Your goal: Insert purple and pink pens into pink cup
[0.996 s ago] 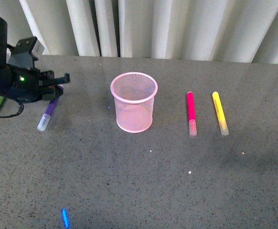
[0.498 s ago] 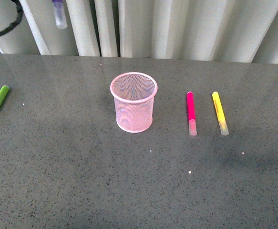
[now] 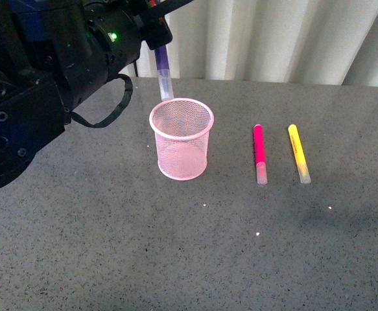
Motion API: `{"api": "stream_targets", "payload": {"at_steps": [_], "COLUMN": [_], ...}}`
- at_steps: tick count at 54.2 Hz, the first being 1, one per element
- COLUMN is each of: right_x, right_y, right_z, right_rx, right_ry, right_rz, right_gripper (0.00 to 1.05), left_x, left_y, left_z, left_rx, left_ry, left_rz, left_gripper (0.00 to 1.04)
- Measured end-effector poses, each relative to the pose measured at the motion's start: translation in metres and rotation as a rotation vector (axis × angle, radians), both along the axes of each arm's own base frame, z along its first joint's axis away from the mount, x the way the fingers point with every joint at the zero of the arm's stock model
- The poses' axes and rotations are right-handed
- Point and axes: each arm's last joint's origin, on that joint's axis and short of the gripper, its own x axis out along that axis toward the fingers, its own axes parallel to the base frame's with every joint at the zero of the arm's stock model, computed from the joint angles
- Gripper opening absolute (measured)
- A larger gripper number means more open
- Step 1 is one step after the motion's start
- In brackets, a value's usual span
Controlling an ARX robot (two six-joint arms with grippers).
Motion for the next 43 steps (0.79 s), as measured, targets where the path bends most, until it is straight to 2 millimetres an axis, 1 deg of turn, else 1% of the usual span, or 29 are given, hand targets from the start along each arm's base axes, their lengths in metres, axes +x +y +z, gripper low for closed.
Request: {"api": "stream_targets", "payload": {"at_steps": [12,19,32,43], "right_x": [0.000,0.000,0.000,0.000], "right_y": [0.000,0.000,0.000,0.000], "right_z": [0.000,0.000,0.000,0.000], "right_rx": [0.000,0.000,0.000,0.000], "right_ry": [0.000,0.000,0.000,0.000], "right_rz": [0.000,0.000,0.000,0.000], "right_gripper": [0.98,0.98,0.98,0.98], "left_x": [0.015,0.024,0.023,0.016], "left_y": [-0.005,-0.002,-0.002,-0.006], "left_z": [-0.010,-0.019,-0.029,-0.036], "left_rx": [0.002,0.010,-0.002,-0.017], "left_ry": [0.016,0.036,0.059,0.089], "left_rz": [0.016,0.039,0.041,0.026], "left_gripper": [0.13,0.13,0.13,0.13]}}
